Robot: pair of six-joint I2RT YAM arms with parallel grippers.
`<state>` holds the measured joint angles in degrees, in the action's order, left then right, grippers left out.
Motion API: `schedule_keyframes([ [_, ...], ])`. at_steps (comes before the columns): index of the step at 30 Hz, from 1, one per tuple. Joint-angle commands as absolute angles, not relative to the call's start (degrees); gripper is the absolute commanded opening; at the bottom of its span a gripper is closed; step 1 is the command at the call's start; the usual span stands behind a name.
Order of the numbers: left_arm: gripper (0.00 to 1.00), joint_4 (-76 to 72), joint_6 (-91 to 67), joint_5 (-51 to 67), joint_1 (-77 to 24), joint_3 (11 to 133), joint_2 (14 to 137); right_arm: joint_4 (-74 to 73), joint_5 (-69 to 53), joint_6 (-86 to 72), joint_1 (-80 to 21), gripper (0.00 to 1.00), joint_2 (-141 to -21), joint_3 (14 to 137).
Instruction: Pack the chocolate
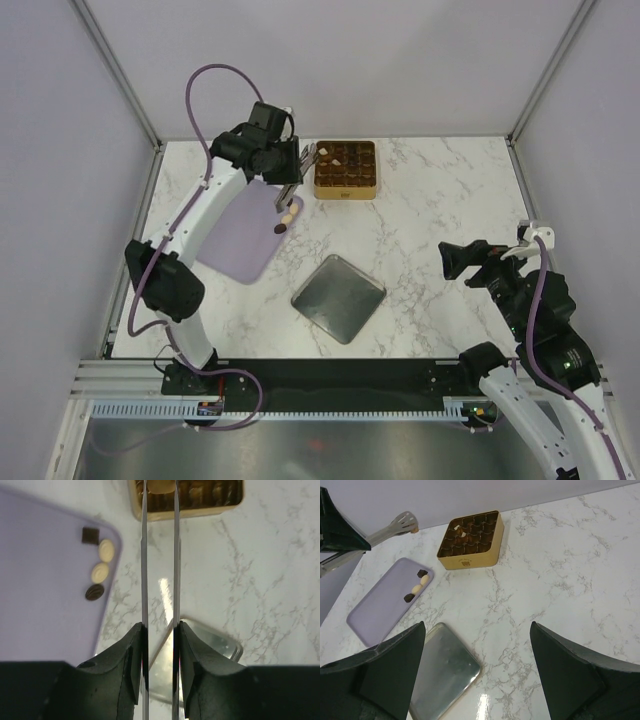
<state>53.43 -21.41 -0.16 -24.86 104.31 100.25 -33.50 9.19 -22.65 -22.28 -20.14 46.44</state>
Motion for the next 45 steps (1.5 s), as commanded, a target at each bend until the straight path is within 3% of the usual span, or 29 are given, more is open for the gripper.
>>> schedule_keyframes([
  [1, 0.38, 52.6, -21.1, 2.6, -27.7, 115.4, 107.0, -32.3, 10.7, -21.9, -22.5, 0.94, -20.7, 48.5],
  [9, 0.37, 47.7, -18.4, 5.1, -32.4, 130.1, 121.5, -31.6, 10.4, -21.4, -22.5, 0.94, -22.8, 48.4],
  [19, 0.37, 38.1, -14.9, 1.3, -34.6, 129.0, 128.1, -31.5, 10.8, -21.2, -22.6, 0.94, -23.8, 49.0],
  [45, 0.44, 31.9, -10.8, -4.2, -35.0, 129.2, 134.4, -31.5, 11.9, -21.1, -22.5, 0.94, -23.6, 48.6],
])
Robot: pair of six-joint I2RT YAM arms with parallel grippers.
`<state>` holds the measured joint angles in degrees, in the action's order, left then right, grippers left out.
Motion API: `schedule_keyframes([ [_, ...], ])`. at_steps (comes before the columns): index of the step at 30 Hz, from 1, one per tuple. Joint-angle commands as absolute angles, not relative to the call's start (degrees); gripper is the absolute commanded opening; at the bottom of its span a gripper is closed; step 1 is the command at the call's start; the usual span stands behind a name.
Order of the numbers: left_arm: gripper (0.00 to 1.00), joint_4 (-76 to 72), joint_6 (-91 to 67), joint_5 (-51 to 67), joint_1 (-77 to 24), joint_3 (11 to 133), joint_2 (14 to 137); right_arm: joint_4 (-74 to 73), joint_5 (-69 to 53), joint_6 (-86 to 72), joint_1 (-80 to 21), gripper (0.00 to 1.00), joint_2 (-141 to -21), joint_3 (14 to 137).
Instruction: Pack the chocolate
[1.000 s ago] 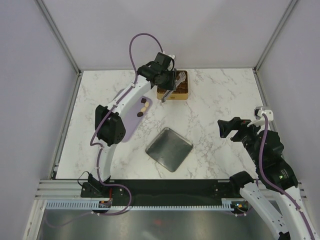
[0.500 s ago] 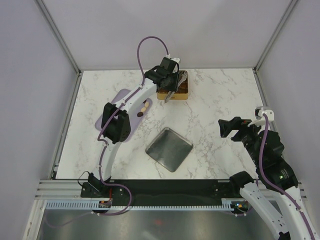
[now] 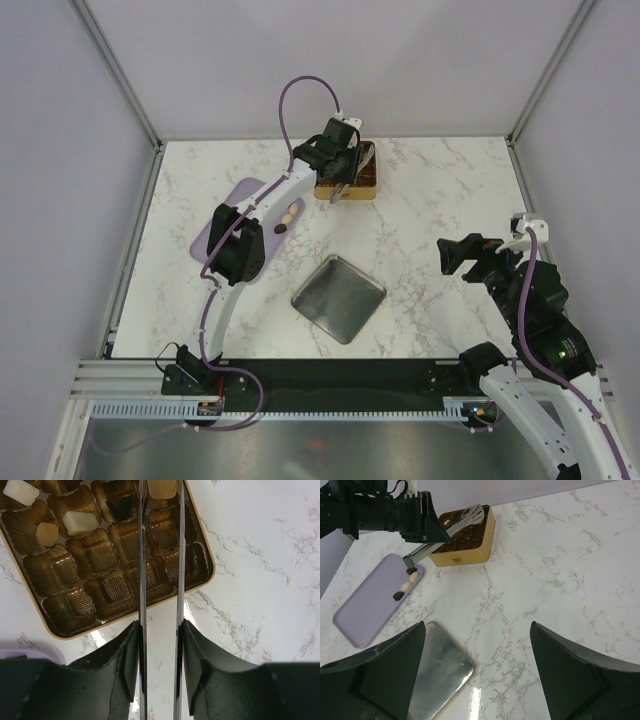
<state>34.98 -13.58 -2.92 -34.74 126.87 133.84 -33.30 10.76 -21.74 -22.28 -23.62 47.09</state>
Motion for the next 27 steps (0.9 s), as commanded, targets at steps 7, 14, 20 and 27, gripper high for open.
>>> schedule_keyframes([
  [7, 0.50, 31.8, -10.0, -4.7, -35.0, 129.3, 134.7, -31.5, 12.0, -21.2, -22.5, 0.94, -23.6, 48.7],
  [14, 0.50, 32.1, -10.0, -4.1, -35.1, 128.1, 130.6, -31.5, 12.0, -21.3, -22.5, 0.94, -23.8, 48.6],
  [20, 0.50, 32.3, -10.3, -4.4, -35.3, 122.0, 121.3, -31.7, 11.9, -21.4, -22.5, 0.94, -24.0, 49.0],
  [27, 0.49, 34.2, -12.1, -7.6, -35.2, 106.6, 105.1, -32.6, 11.5, -21.4, -22.5, 0.94, -23.3, 49.1],
])
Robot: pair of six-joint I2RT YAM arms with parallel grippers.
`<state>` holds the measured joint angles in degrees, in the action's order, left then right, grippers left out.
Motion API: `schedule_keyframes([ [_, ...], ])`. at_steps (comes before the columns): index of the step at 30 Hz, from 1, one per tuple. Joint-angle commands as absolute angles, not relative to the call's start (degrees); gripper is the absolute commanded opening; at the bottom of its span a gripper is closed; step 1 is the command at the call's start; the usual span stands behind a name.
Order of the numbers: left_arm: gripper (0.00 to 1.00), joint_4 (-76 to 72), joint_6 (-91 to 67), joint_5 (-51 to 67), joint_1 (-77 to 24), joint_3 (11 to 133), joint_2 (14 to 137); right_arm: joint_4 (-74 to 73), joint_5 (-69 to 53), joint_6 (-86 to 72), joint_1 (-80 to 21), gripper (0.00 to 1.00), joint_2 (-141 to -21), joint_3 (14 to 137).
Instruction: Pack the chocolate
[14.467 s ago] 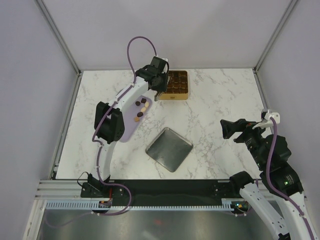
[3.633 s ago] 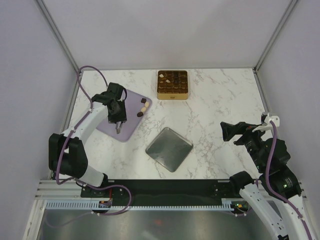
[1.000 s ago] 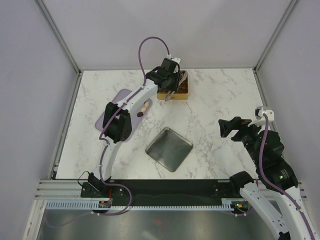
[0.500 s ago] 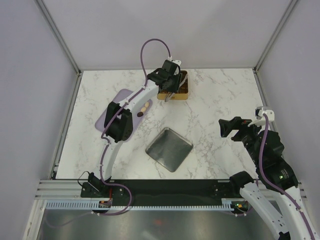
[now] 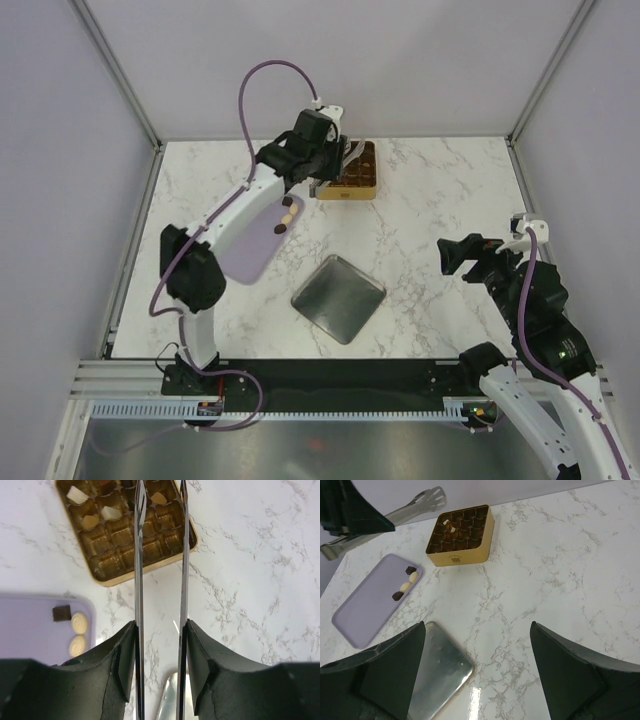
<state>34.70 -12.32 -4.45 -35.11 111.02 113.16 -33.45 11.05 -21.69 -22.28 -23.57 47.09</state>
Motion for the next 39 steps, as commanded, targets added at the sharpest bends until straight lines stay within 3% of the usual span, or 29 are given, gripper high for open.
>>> schedule_keyframes([
  [1, 0.49, 34.5, -12.7, -8.4, -35.2, 104.4, 101.5, -32.8, 11.0, -21.6, -22.6, 0.94, -23.2, 49.0],
  [14, 0.49, 44.0, -19.2, -14.3, -32.6, 74.8, 81.3, -33.8, 9.5, -22.3, -22.5, 0.93, -21.7, 49.0],
  [20, 0.49, 45.0, -20.8, -12.2, -27.7, 72.2, 81.6, -33.8, 8.2, -23.6, -22.6, 0.93, -21.3, 49.1],
  [39, 0.49, 45.0, -20.8, -12.2, -26.1, 72.3, 87.8, -33.9, 9.1, -23.6, -22.5, 0.93, -20.0, 48.4],
])
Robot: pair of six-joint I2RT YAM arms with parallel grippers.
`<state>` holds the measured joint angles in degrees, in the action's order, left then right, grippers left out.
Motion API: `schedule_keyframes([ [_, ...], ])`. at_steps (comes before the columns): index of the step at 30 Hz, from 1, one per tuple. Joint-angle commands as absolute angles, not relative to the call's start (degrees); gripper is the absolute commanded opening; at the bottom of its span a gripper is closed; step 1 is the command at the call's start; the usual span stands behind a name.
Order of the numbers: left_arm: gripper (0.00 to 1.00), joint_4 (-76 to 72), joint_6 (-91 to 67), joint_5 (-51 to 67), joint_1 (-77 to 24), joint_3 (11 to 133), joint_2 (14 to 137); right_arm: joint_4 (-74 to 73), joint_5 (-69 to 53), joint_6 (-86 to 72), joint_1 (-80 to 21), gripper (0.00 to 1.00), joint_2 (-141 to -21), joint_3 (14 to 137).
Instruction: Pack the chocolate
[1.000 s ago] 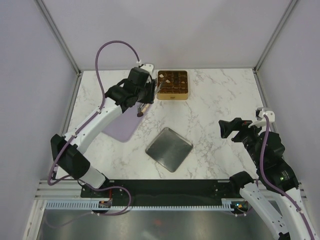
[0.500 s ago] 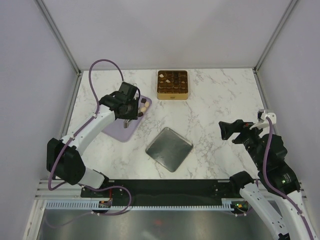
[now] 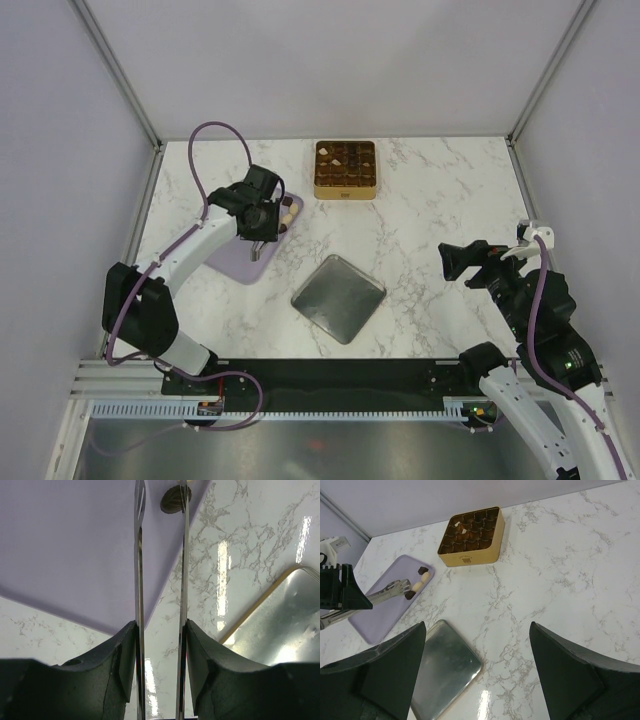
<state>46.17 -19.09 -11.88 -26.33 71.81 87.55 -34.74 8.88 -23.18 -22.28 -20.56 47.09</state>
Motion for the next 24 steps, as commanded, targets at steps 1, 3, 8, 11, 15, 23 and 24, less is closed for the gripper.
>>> schedule_keyframes([
  [1, 0.49, 45.8, -20.7, -6.6, -26.1, 72.2, 87.8, -33.8, 9.1, -23.5, -22.5, 0.93, -20.0, 48.3],
  [3, 0.49, 45.8, -20.7, -6.5, -26.1, 72.2, 88.1, -33.7, 9.1, -23.4, -22.4, 0.93, -20.0, 48.0],
  [8, 0.49, 45.9, -20.9, -7.4, -26.1, 72.1, 87.4, -33.5, 9.3, -23.0, -22.4, 0.93, -20.0, 47.7],
  [11, 0.49, 45.9, -20.8, -6.8, -26.1, 72.3, 86.7, -33.4, 9.4, -22.9, -22.6, 0.93, -20.0, 47.5],
  [15, 0.49, 46.4, -21.3, -7.9, -26.1, 72.1, 86.8, -33.1, 9.2, -23.2, -22.5, 0.93, -20.1, 47.4],
  [23, 0.48, 47.3, -22.0, -8.1, -25.7, 71.4, 89.2, -33.1, 9.1, -23.3, -22.5, 0.93, -19.8, 47.5],
  [24, 0.48, 47.4, -21.9, -8.0, -25.7, 71.5, 89.0, -33.1, 9.1, -23.2, -22.4, 0.93, -19.7, 47.5],
])
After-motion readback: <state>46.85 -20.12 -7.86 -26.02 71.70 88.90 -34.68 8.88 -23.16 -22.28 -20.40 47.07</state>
